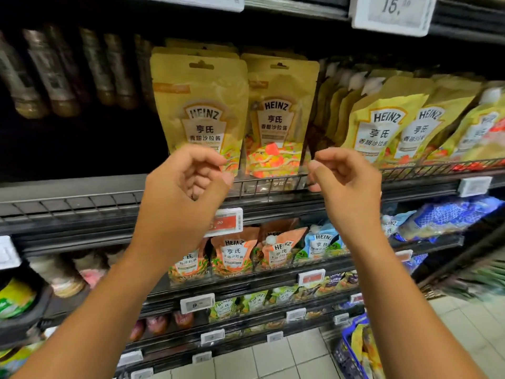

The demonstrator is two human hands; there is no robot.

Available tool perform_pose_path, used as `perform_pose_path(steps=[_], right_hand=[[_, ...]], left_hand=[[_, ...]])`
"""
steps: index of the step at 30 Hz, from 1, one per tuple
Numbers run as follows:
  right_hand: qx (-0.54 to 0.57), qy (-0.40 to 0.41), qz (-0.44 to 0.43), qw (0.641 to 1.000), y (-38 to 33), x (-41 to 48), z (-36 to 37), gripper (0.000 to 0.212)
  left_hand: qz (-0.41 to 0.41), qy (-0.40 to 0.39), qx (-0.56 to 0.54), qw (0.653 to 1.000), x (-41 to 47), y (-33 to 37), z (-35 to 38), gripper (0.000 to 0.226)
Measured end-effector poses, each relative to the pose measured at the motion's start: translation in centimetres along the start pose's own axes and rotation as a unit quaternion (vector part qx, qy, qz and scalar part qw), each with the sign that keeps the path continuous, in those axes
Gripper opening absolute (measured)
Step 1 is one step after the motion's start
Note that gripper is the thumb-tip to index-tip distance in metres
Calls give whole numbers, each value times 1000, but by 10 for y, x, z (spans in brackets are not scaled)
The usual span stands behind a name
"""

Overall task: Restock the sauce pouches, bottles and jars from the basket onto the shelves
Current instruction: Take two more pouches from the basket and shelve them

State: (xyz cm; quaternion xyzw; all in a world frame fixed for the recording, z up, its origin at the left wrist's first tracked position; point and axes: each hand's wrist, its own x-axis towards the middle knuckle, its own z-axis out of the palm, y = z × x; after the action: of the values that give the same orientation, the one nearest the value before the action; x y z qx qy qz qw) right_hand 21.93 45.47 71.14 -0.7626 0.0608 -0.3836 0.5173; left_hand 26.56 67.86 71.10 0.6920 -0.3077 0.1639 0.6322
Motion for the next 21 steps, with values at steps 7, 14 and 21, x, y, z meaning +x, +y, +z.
perform_pose_path(steps=[7,14,21], right_hand=[[30,-9,62,998,16,-37,-39,14],[-5,44,87,995,35,-66,-120,15],[-2,145,141,979,56,-105,-227,8]], left_hand=[[-104,-136,-71,983,-20,-16,63,19],[-116,-258,-119,952,-29,-11,154,17],[-118,-352,-145,917,-56,15,272,11]])
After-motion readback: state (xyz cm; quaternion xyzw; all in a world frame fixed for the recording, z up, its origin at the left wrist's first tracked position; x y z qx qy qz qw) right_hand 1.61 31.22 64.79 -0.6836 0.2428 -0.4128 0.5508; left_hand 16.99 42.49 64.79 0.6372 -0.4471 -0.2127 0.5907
